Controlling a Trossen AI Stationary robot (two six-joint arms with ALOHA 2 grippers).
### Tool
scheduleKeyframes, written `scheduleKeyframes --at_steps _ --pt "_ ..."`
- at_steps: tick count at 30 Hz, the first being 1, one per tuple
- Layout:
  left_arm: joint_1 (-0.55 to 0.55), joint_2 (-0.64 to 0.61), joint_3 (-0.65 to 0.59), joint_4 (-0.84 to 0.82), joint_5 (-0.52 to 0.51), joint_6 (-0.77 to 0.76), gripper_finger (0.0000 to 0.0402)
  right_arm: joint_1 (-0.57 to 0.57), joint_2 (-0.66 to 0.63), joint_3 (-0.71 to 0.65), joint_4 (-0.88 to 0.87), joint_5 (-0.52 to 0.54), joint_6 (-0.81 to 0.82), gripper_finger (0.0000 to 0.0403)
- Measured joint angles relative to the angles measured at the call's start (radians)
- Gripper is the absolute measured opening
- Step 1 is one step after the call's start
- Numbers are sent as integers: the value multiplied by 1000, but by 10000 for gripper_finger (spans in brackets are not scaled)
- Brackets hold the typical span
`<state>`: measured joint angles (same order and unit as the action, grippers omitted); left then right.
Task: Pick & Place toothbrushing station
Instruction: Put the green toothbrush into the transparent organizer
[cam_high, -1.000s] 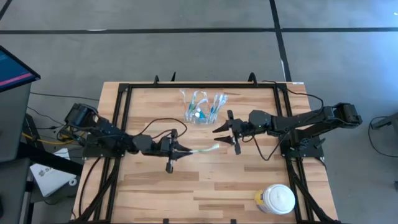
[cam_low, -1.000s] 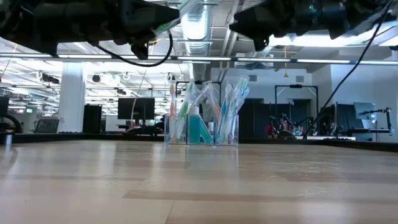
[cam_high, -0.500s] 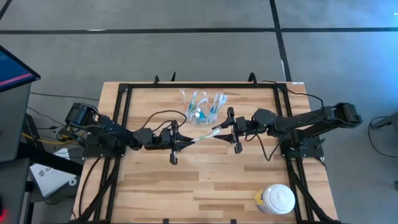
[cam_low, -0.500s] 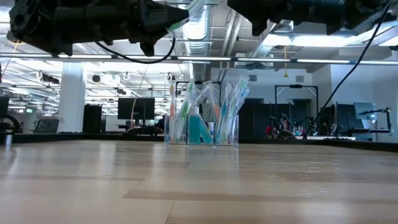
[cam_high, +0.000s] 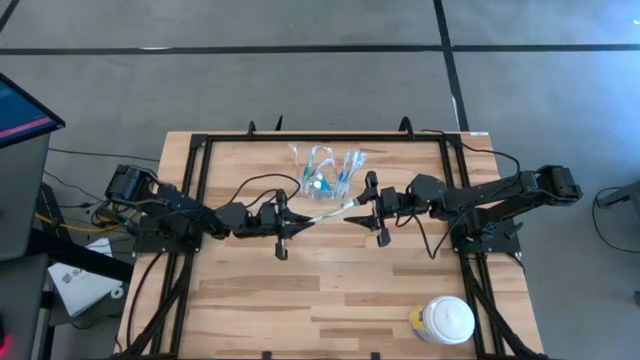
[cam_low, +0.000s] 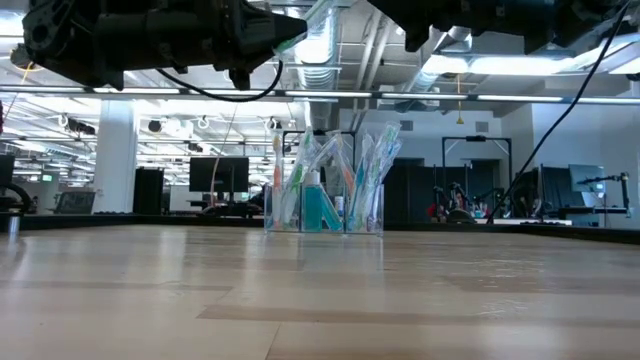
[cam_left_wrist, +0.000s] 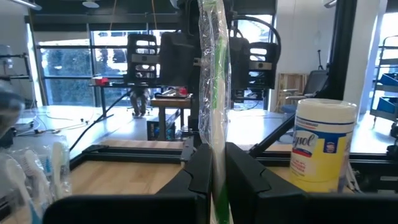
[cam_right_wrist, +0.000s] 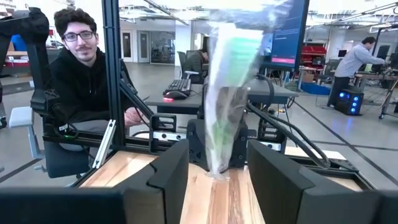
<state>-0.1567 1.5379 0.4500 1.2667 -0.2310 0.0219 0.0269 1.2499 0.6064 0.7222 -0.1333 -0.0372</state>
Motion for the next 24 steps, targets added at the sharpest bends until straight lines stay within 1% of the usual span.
scheduleKeyframes --at_steps 7,11,14,19,24 --pt "2 0 0 6 0 0 15 0 0 0 18 0 0 162" --pt "2 0 1 7 0 4 15 0 0 0 20 0 0 161" --pt "3 1 19 7 0 33 15 0 0 0 19 0 -10 158" --pt "3 43 68 8 1 59 15 0 0 0 20 0 -19 158" --pt "5 101 91 8 -1 77 15 0 0 0 19 -1 -18 162"
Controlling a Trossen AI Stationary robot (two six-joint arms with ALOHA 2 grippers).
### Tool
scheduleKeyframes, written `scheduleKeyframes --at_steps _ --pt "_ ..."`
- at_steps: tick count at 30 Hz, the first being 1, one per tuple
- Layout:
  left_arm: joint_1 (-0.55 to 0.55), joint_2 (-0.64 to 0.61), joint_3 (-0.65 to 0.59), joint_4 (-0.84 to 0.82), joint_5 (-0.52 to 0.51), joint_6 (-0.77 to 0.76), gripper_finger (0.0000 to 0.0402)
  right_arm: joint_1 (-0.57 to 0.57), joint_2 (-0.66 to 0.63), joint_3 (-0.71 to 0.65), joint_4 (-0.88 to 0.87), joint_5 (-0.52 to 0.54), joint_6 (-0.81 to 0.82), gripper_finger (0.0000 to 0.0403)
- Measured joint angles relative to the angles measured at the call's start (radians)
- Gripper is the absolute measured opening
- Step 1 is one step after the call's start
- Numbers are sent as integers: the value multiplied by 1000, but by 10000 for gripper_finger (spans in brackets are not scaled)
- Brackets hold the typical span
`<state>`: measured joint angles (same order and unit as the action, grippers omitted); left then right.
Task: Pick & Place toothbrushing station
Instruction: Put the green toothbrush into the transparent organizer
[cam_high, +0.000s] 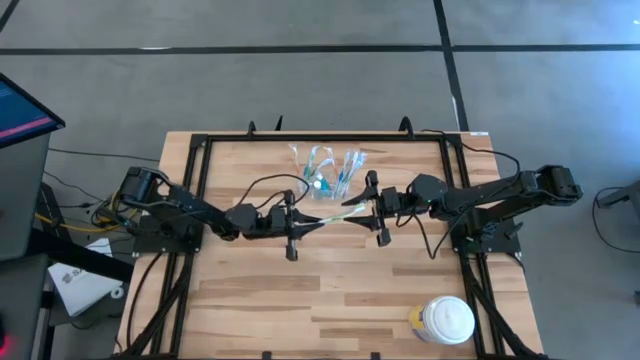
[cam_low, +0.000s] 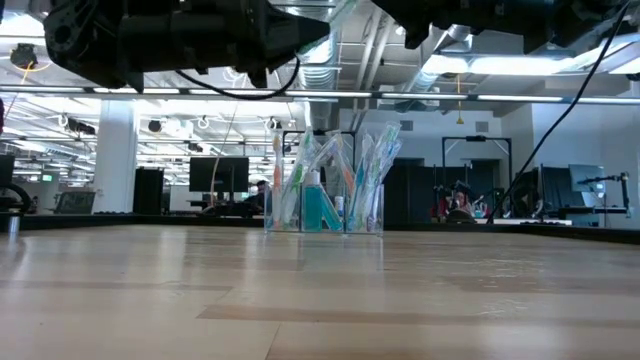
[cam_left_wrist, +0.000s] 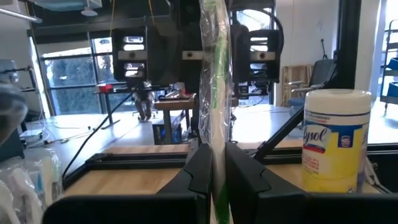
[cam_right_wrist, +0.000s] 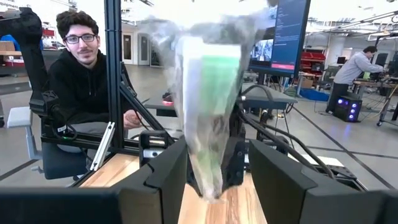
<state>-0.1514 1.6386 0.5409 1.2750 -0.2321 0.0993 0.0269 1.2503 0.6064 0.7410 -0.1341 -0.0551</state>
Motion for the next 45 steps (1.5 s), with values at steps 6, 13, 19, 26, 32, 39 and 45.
scheduleKeyframes --at_steps 6,13,19,26,32,39,45 --pt "19 27 12 6 1 -3 15 0 0 0 -1 0 2 157" --pt "23 27 12 11 1 -1 15 0 0 0 0 0 -5 145" --pt "22 27 12 15 1 1 15 0 0 0 0 0 -5 135" --pt "24 27 12 18 1 20 15 0 0 0 10 0 -5 133" --pt "24 27 12 19 1 20 15 15 0 0 28 0 -9 122" --pt "24 26 12 21 3 21 19 39 0 0 40 0 -53 75" --pt "23 26 12 21 4 20 21 37 0 0 42 4 -68 12"
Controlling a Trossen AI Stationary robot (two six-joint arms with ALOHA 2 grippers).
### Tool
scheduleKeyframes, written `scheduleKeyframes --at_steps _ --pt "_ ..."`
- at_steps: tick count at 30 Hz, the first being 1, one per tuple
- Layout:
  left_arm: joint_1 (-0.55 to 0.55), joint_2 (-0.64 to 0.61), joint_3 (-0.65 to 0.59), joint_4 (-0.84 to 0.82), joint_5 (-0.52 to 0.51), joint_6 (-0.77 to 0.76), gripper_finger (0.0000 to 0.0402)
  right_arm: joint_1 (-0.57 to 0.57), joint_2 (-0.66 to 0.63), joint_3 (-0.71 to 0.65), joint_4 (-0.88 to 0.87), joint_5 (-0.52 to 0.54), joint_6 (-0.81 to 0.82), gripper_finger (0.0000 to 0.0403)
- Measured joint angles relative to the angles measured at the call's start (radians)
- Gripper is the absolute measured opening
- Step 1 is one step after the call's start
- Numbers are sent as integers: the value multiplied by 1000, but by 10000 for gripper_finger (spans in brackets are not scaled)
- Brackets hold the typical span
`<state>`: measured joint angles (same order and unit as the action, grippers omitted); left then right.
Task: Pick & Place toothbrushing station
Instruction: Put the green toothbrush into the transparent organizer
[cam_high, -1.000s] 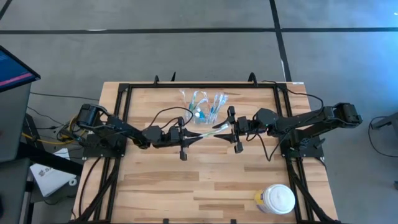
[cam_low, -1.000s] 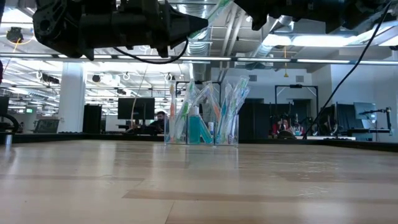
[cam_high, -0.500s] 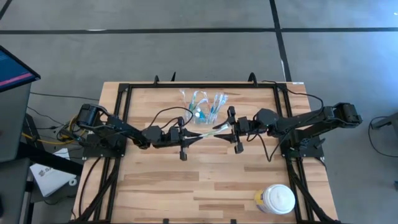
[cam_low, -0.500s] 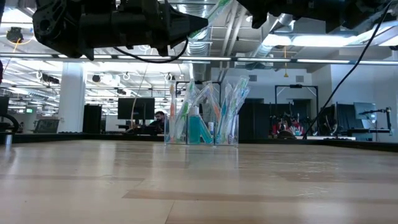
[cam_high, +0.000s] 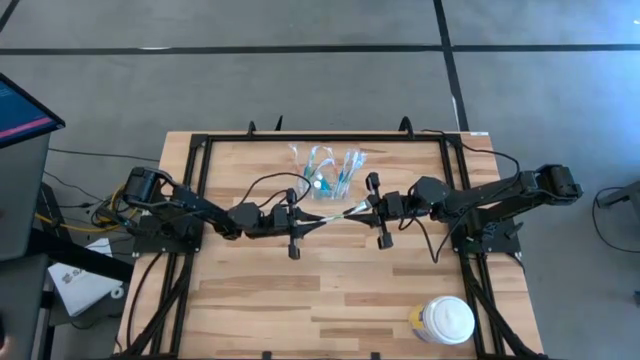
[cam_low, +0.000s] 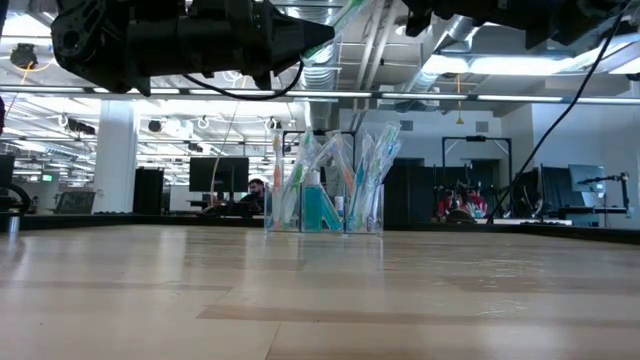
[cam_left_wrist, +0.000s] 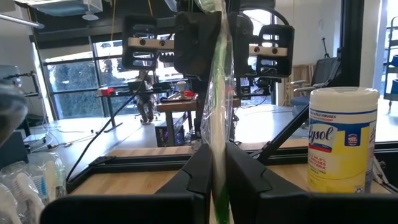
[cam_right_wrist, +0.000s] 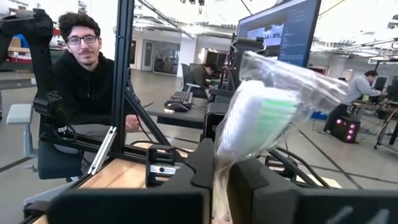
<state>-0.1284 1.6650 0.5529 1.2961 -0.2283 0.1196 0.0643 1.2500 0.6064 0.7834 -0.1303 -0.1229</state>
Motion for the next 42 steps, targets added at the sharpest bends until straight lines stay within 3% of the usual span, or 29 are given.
scheduleKeyframes --at_steps 11,27,42 --pt "1 0 0 -1 9 -22 49 1 0 0 -2 0 -1 10" --pt "17 -13 -18 -3 -29 -19 127 0 0 0 -24 4 17 5" --pt "18 -201 -139 -42 -36 -56 168 -48 0 0 -84 5 55 5"
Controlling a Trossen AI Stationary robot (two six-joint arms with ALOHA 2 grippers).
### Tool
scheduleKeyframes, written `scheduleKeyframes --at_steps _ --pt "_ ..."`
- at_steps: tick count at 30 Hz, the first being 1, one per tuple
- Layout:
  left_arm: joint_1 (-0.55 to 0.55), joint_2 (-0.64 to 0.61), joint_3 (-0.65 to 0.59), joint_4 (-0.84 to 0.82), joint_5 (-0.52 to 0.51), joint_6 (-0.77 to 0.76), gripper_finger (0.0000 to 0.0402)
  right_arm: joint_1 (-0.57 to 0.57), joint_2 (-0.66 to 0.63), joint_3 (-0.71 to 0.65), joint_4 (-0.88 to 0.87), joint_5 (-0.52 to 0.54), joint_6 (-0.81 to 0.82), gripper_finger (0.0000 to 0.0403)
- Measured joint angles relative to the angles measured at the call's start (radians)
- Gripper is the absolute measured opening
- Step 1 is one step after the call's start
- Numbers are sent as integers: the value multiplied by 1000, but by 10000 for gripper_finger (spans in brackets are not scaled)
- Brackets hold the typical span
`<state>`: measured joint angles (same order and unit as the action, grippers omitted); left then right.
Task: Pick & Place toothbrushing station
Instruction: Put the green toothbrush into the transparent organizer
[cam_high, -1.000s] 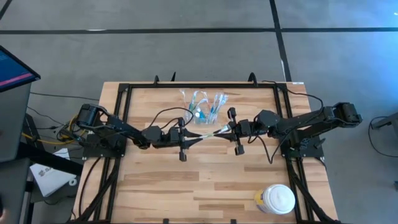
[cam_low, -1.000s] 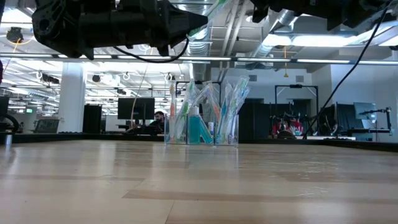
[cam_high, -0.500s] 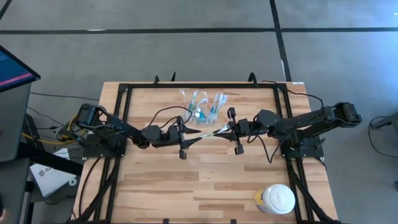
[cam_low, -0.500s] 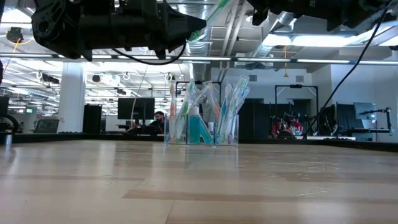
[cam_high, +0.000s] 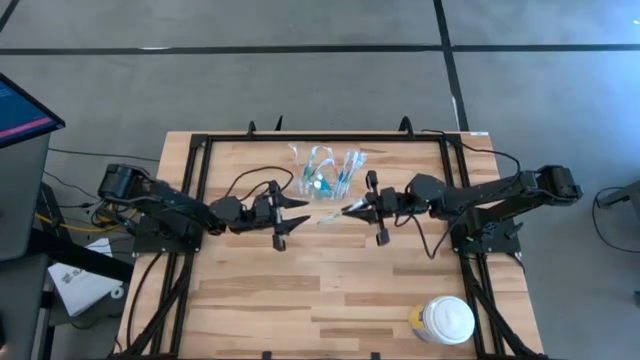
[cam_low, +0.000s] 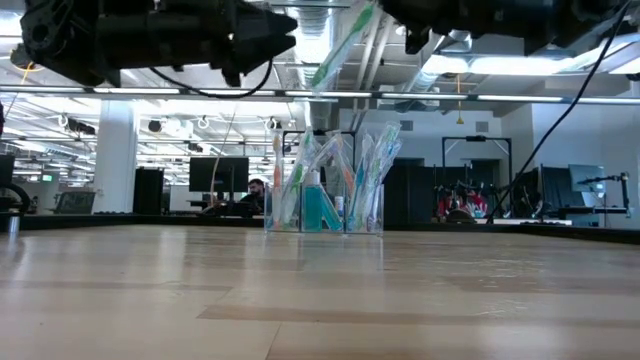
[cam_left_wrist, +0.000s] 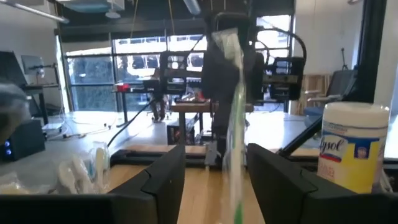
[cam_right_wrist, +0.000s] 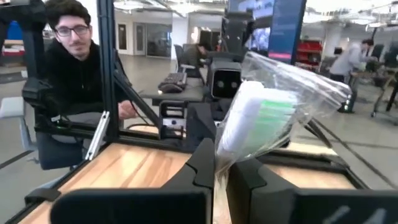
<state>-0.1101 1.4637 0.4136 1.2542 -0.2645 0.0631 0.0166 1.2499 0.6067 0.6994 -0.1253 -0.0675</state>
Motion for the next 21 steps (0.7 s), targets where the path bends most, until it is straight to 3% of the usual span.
scheduleKeyframes --at_steps 15,21 --pt "-3 -6 -13 -1 2 -1 158 -161 0 0 -94 48 71 5" --pt "-3 -5 -13 -1 2 -1 158 -219 0 63 -274 92 77 5"
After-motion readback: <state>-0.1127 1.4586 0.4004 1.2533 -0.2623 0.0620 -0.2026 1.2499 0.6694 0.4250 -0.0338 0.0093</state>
